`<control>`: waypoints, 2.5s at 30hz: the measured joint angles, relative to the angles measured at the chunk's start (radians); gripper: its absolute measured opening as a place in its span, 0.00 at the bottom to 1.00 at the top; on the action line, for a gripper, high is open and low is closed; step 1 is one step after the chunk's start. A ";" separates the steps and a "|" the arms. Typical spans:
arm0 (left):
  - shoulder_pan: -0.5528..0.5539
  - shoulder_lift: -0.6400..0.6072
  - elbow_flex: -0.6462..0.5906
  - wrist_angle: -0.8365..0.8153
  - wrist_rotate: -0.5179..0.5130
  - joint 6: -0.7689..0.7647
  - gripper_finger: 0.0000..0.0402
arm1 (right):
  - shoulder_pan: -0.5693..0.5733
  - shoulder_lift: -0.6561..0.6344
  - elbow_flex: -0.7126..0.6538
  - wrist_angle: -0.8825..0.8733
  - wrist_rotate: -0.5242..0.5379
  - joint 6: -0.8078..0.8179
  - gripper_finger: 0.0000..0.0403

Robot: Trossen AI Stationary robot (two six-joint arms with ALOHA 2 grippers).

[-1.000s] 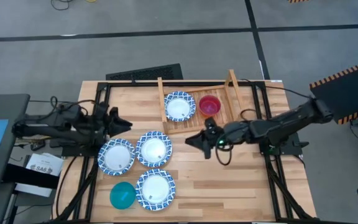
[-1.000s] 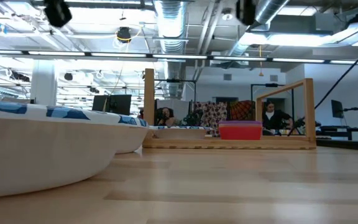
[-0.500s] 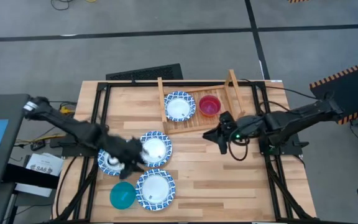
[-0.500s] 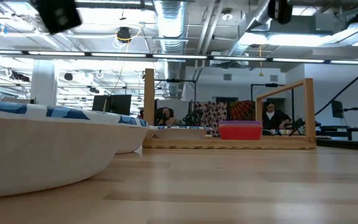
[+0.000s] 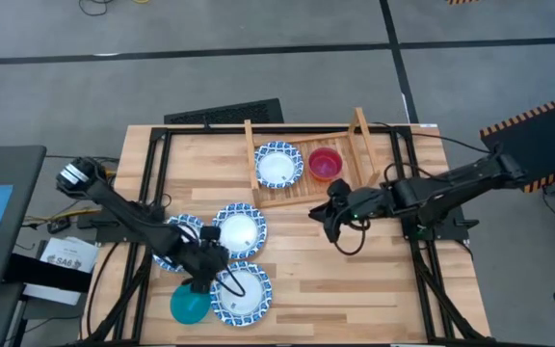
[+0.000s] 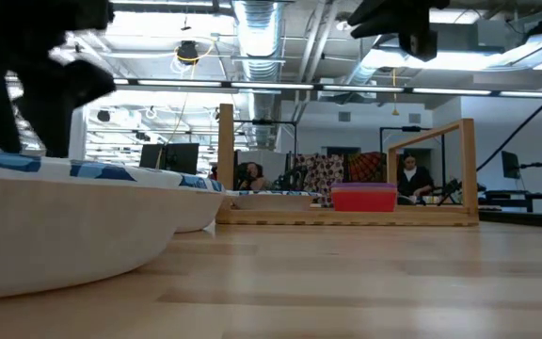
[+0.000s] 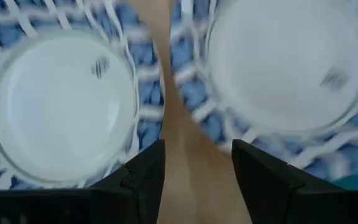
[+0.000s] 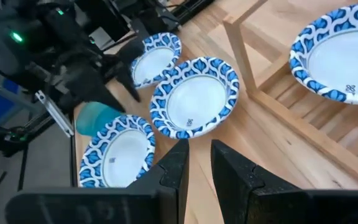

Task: Place and stack bowls onto a shelf
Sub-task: Stack the top right blue pattern bowl on top of the other blue pattern bowl on the shelf

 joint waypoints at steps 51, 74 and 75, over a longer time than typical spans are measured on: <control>0.109 0.017 -0.098 0.034 -0.131 0.245 0.41 | -0.002 0.016 0.000 0.035 0.034 0.035 0.24; 0.108 -0.001 0.217 -0.241 0.053 0.314 0.04 | -0.002 0.015 0.000 0.054 0.034 0.029 0.24; 0.110 -0.007 0.266 -0.274 0.052 0.331 0.04 | -0.002 0.009 0.000 0.063 0.034 0.026 0.24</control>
